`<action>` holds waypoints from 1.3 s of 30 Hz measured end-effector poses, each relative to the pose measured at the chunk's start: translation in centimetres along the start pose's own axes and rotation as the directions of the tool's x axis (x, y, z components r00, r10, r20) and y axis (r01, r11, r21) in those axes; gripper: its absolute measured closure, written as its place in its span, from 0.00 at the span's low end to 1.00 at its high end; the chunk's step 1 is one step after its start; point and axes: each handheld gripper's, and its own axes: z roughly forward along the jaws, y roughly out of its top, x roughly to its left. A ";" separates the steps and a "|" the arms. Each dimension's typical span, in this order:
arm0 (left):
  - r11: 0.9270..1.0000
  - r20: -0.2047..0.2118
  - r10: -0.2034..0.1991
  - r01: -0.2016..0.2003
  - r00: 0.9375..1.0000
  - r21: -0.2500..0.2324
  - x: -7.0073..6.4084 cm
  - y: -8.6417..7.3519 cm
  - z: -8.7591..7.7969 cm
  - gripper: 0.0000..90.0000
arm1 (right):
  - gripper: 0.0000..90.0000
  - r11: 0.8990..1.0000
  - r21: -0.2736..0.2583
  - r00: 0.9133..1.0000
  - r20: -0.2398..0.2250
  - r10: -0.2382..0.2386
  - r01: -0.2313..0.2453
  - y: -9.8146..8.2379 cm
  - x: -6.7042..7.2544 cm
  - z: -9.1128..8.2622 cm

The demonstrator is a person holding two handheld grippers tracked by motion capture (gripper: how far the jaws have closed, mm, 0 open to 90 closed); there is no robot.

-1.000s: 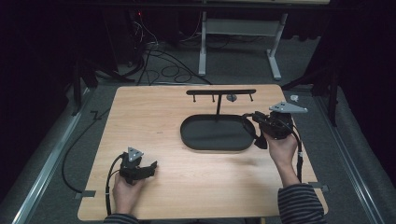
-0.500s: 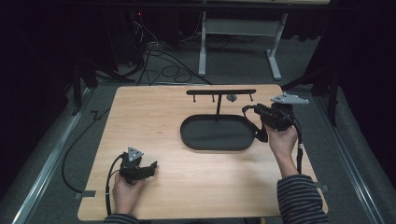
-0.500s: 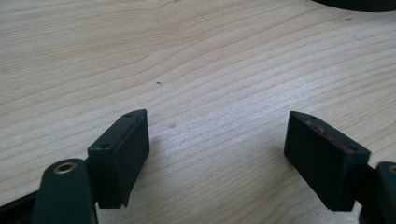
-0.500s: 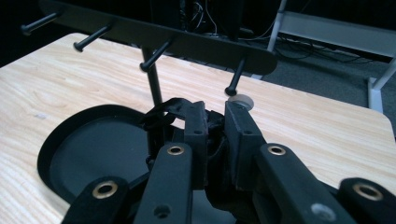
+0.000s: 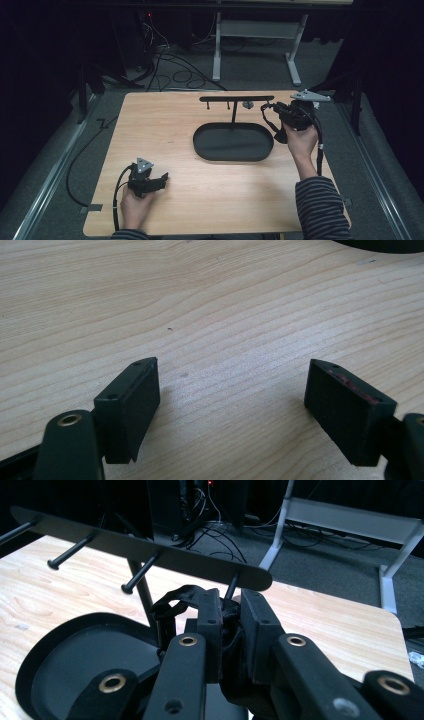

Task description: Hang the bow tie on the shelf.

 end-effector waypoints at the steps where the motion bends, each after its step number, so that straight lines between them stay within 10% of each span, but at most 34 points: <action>1: 1.000 0.000 0.000 0.000 1.000 0.000 0.0 0.0 0.0 0.25 | 0.91 1.000 -0.001 1.000 0.000 -0.003 0.003 0.1 -0.1 0.1; 39: 1.000 -0.001 0.004 -0.004 1.000 0.002 0.0 0.0 0.0 0.25 | 0.89 0.997 0.058 0.997 0.059 0.047 -0.050 0.3 -1.7 3.0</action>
